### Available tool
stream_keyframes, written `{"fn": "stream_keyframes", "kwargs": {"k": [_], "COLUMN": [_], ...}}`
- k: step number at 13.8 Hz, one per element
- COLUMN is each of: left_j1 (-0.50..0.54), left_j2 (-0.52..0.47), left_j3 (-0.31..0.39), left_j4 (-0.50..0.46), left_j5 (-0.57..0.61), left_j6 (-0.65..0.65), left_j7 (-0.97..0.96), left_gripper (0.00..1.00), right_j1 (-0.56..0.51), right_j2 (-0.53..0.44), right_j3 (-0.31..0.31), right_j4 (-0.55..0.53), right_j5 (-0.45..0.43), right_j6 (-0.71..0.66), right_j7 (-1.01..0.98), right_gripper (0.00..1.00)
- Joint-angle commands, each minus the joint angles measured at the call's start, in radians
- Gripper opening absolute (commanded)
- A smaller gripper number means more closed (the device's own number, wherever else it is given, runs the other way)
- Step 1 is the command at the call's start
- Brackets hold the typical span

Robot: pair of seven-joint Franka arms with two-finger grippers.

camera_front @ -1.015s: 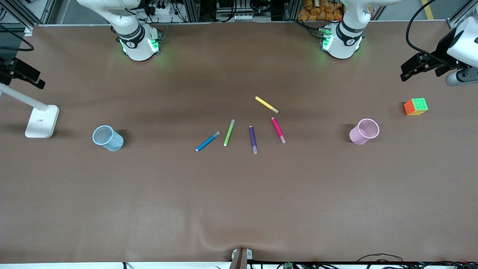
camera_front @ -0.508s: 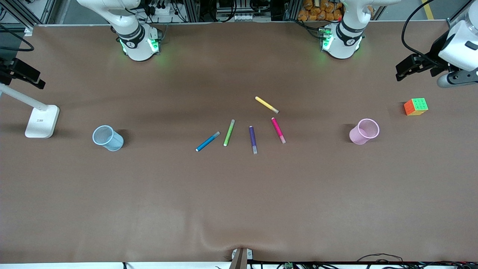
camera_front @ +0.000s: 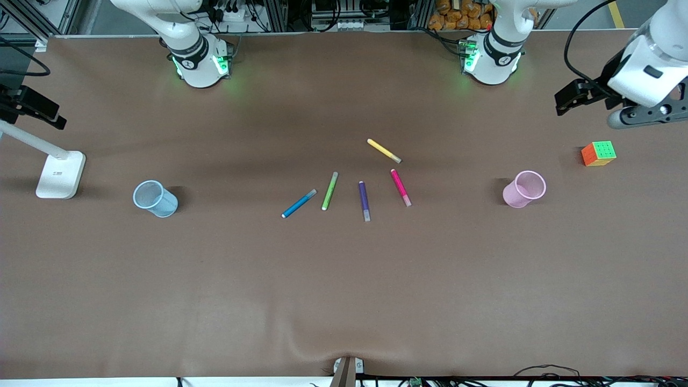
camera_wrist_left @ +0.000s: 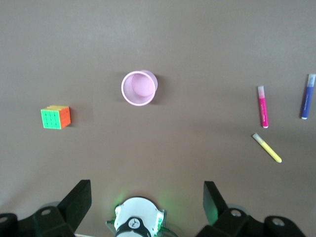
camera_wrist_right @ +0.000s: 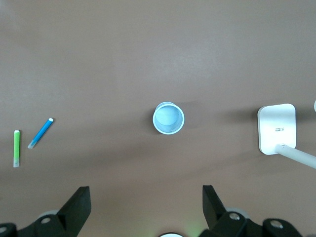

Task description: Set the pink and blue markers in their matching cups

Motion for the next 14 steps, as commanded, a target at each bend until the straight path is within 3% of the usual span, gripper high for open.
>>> {"fn": "stream_keyframes", "kwargs": {"k": [1, 14], "left_j1": [-0.002, 0.001], "left_j2": [0.020, 0.087], "left_j3": [-0.016, -0.063], "left_j4": [0.009, -0.070], "left_j5": [-0.014, -0.026], "left_j6": [-0.027, -0.028], "left_j7": [-0.025, -0.082], "left_gripper": [1.00, 1.00], "right_j1": [-0.011, -0.020], "right_j2": [0.002, 0.017], "right_j3": [0.001, 0.001], "right_j4": [0.005, 0.005], "right_j5": [0.011, 0.021], "right_j6": [-0.004, -0.004], "right_j7": [-0.016, -0.012], "right_gripper": [1.00, 1.00]}}
